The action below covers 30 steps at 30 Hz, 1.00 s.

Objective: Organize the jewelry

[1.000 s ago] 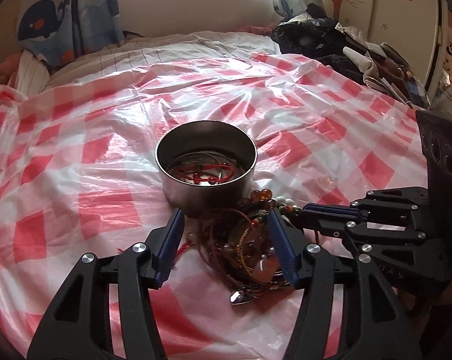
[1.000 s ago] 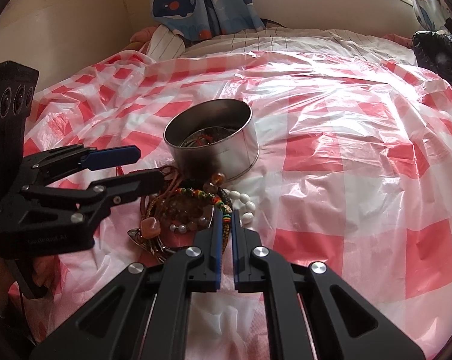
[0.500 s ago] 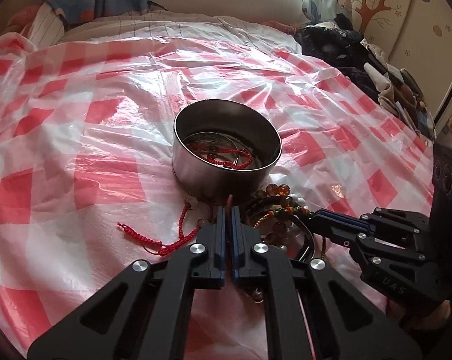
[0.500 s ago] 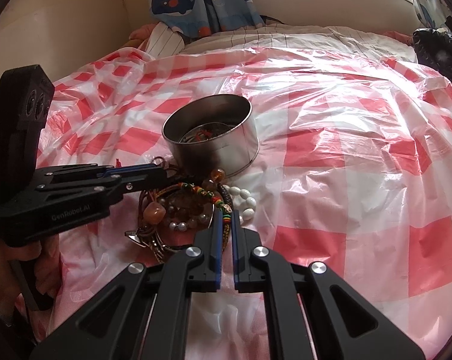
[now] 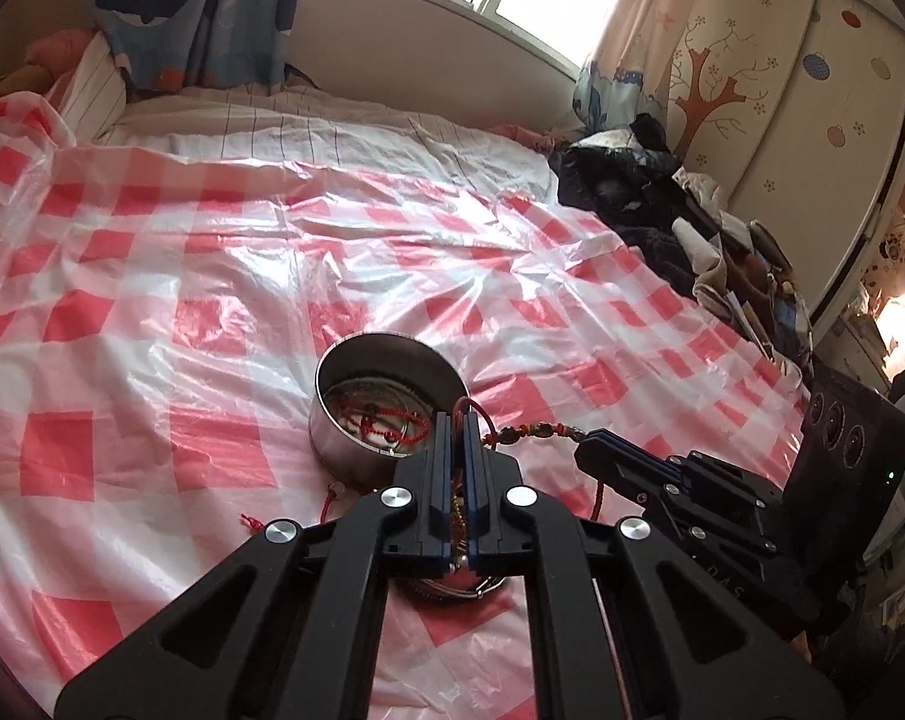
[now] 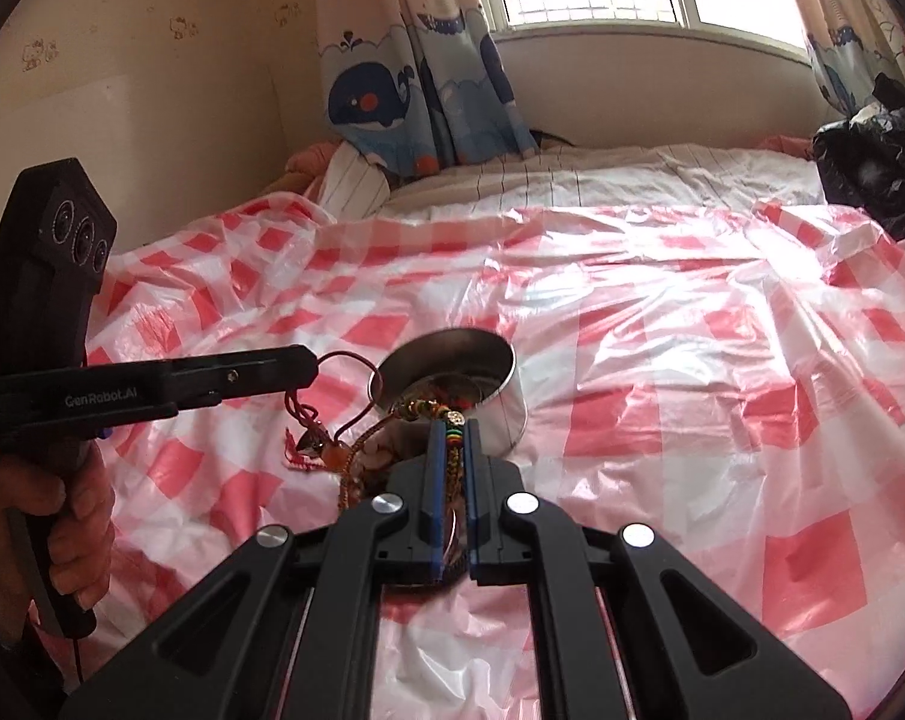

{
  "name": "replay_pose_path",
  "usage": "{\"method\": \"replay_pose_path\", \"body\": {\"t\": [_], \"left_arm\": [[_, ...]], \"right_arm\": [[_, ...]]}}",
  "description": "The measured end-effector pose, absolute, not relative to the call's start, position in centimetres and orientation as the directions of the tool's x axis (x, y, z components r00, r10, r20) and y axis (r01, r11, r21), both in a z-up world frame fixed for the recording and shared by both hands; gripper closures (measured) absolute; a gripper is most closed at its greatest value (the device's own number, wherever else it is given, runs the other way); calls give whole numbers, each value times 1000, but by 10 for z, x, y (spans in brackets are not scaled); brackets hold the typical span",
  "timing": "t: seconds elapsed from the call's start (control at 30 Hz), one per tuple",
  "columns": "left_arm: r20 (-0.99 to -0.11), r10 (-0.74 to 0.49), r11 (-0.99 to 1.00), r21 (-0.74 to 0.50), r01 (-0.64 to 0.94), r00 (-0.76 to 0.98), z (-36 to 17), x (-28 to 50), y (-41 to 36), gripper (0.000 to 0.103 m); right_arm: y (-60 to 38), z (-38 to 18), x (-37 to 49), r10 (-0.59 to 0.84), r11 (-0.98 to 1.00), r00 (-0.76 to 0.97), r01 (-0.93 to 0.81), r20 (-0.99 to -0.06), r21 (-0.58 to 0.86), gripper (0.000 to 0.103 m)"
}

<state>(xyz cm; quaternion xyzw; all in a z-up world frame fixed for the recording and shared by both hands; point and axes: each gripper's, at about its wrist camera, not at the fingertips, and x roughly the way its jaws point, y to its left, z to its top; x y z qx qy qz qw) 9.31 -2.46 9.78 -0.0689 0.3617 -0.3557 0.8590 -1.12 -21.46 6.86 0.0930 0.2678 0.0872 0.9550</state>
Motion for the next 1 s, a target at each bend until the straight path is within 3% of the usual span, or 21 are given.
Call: {"method": "replay_pose_path", "body": {"t": [0.27,0.4,0.47,0.5,0.6,0.63,0.7,0.87,1.0], "left_arm": [[-476,-696,717,-487,498,537,107,132,-24,100],[-537,-695,719,-542,435,479,78,167,-42,98],[-660,-630,776,-513,367,409,52,182,-53,65],[-686,-609,793,-502,347,398,44,181,-53,60],[-698,-568,821,-439,366,437,48,163,-46,53],[-693,-554,830,-419,369,460,54,156,-40,47],[-682,-544,838,-411,360,488,63,145,-27,44],[-683,-523,851,-377,367,510,71,106,-6,31],[-702,-492,867,-340,365,515,57,75,7,28]], "right_arm": [[-212,90,22,196,971,865,-106,-462,212,97],[-208,84,53,151,981,862,-73,-484,177,97],[-205,66,76,172,981,810,-88,-560,174,97],[-203,56,85,183,980,787,-95,-589,177,96],[-200,35,99,208,976,728,-107,-654,191,96],[-202,34,97,204,976,732,-100,-651,193,91],[-203,40,89,185,979,755,-89,-629,181,60],[-206,52,63,150,985,783,-65,-604,159,58],[-197,59,63,165,984,782,-85,-601,159,57]]}}
